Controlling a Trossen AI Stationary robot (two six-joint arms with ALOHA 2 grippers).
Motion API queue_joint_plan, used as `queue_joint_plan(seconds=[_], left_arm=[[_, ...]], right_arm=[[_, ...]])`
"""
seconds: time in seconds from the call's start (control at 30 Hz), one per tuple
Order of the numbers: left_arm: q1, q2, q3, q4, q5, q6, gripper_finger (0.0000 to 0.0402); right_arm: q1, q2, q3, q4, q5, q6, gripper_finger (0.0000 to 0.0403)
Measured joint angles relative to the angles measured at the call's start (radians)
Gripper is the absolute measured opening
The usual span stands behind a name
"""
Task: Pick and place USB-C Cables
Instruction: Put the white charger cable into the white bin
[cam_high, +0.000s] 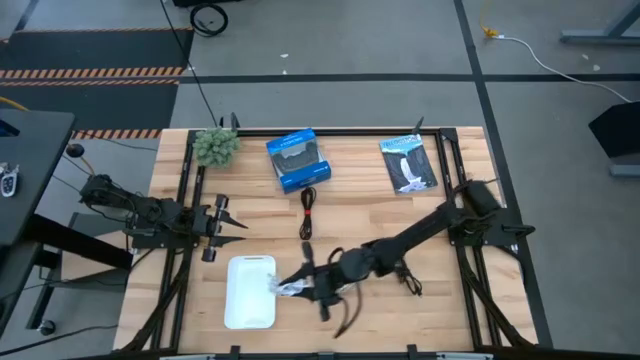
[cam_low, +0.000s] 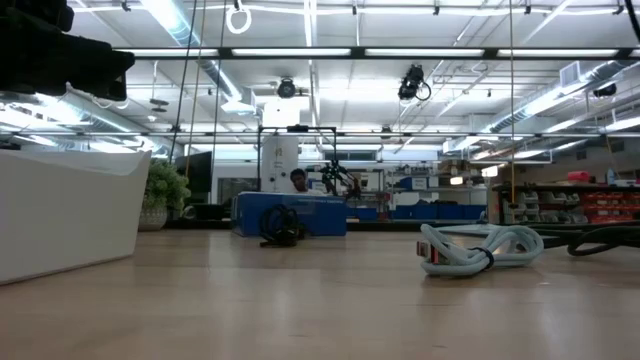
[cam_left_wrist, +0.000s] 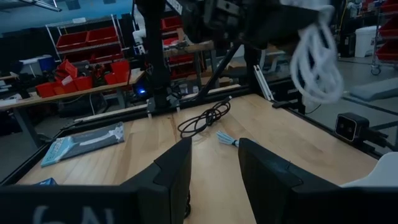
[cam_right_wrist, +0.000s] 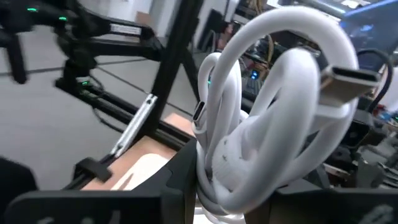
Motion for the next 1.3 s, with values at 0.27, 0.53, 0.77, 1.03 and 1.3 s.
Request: queue_joint_plan(seconds=[0.27,0.53,0.77,1.03,1.3], left_arm=[[0.0,0.0,0.0,-0.002,0.0,0.0,0.0142],[0.0,0.0,0.0,-0.001,0.0,0.0,0.0142],[0.0,0.0,0.0,-0.003,0.0,0.0,0.0142],[0.0,0.0,0.0,-0.003,0.0,0.0,0.0142],[0.0,0.0,0.0,-0.003,0.0,0.0,0.0142]], right_arm=[[-0.019,0.248,0.325,-0.141,0.047,0.025,0.0096],[-0.05,0.443,0.605,-0.347,0.095,-0.043,0.0096],[-0.074,0.531,0.66,-0.351,0.116,-0.325,0.0096],[-0.066,0.526,0.66,-0.454,0.173,-0.441,0.0124],[-0.048,0.526,0.66,-0.571,0.202,-0.52,0.0194]])
